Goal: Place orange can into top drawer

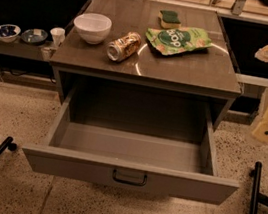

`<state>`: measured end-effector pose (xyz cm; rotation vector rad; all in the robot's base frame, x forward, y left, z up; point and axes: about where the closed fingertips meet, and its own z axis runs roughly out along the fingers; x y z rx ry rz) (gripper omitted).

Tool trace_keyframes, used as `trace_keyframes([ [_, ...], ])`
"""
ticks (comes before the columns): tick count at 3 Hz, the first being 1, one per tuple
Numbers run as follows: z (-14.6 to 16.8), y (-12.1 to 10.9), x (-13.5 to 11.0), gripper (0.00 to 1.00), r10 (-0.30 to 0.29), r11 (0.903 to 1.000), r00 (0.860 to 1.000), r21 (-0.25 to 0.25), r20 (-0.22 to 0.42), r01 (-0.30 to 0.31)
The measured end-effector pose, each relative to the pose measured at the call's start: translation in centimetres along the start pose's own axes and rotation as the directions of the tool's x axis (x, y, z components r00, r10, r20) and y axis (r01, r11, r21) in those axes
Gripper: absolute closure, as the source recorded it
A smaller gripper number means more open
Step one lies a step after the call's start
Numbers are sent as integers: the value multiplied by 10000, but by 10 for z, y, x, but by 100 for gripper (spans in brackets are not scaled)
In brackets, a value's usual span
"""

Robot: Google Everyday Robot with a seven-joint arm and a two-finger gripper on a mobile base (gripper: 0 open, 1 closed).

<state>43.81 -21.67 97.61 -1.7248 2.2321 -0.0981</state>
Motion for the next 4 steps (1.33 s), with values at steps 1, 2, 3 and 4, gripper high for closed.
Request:
trace_keyframes([
  [1,0,0,0,0,0,10000,10000,0,0,0],
  [2,10,-8,-17,0,-823,9962,9953,251,-511,837],
  [3,47,-32,-77,0,-3222,9429,9372,433,-1335,3303],
  [4,45,-37,-79,0,-3337,9362,9296,608,-1563,3462],
])
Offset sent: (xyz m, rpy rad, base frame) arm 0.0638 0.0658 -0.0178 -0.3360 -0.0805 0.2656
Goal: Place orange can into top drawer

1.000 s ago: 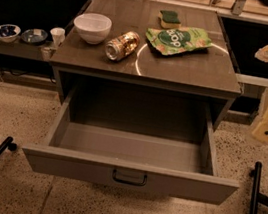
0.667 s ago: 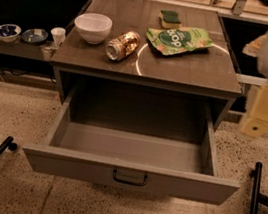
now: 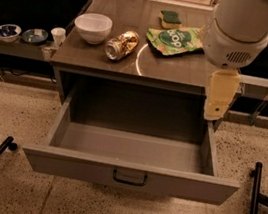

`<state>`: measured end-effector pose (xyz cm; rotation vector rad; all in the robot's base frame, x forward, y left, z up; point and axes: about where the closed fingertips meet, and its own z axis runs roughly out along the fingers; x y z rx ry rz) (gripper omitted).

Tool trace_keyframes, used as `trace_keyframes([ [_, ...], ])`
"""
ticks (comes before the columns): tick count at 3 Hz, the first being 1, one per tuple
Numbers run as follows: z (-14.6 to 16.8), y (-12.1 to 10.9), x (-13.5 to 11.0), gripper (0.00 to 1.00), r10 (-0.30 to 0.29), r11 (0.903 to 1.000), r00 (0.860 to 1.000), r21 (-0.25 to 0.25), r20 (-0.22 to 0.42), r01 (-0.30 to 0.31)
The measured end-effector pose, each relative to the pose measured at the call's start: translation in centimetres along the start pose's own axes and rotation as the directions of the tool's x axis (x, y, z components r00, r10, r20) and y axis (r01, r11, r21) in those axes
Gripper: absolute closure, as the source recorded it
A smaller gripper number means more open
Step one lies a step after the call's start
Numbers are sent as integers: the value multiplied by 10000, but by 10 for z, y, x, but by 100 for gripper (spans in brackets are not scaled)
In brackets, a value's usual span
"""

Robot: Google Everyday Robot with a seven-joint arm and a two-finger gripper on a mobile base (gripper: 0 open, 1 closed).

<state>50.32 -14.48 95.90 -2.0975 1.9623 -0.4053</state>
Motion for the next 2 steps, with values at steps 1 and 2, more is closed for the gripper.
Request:
trace_keyframes([
  [1,0,-1,-2,0,-142,9998,9997,-115,213,144],
  [2,13,-38,-21,0,-1592,9866,9864,437,407,1574],
])
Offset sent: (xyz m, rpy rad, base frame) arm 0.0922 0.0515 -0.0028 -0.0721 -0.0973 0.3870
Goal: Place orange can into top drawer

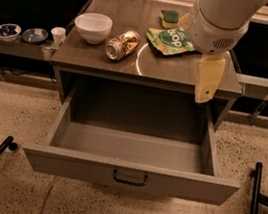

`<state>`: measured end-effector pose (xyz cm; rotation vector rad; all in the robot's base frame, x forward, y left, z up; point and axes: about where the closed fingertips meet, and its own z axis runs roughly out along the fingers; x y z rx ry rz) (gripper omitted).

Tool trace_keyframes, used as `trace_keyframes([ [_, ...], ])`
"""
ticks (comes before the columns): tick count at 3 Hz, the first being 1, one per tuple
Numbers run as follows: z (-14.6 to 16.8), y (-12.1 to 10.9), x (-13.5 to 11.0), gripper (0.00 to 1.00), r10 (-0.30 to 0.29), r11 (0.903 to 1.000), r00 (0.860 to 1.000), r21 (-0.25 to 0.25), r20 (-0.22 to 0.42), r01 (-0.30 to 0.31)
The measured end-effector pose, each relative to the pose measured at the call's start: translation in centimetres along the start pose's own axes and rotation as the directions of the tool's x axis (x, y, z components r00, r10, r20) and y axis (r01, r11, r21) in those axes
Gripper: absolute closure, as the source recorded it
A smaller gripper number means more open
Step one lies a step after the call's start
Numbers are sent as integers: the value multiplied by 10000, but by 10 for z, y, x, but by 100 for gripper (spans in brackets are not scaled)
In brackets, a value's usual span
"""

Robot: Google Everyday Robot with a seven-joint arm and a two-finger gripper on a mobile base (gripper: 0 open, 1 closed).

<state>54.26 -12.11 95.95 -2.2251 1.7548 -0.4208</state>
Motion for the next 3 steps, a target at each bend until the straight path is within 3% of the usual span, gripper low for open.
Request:
trace_keyframes([
  [1,38,-53,-32,0,-2676,9619,9635,546,-106,2678],
  [2,37,-52,-31,0,-2803,9584,9599,532,-107,2805],
  [3,48,-72,-35,0,-3280,9430,9445,529,-196,3285],
])
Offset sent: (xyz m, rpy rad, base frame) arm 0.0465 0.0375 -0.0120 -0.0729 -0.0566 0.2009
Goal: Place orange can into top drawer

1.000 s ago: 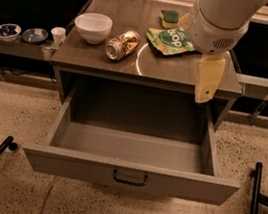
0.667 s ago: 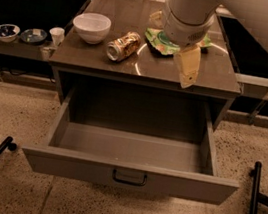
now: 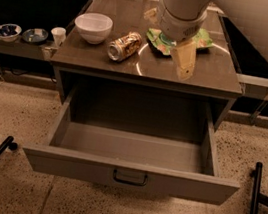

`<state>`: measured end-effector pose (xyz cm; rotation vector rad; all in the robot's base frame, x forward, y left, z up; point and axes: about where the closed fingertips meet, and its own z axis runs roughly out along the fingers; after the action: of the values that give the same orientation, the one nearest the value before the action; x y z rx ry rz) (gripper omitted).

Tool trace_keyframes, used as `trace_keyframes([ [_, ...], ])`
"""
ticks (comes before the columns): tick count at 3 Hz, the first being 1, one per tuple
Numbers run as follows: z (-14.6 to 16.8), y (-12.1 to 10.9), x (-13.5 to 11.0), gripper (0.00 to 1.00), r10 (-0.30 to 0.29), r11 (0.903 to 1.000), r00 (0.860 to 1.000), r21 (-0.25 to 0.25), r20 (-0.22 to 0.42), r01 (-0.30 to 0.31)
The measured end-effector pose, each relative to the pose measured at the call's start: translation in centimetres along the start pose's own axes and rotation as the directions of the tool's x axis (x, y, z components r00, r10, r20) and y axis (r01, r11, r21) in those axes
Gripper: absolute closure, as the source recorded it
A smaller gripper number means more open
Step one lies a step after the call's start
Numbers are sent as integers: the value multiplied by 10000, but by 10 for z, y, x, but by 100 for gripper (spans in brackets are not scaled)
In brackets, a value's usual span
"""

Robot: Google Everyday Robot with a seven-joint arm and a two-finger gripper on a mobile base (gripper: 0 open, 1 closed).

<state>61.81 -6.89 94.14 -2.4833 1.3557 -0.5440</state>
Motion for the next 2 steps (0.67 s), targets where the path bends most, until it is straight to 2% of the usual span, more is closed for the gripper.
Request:
trace_keyframes([
  [1,28,-42,13,0,-759,9965,9970,368,117,754],
  [2,61,-82,16,0,-1584,9858,9859,659,539,1548],
])
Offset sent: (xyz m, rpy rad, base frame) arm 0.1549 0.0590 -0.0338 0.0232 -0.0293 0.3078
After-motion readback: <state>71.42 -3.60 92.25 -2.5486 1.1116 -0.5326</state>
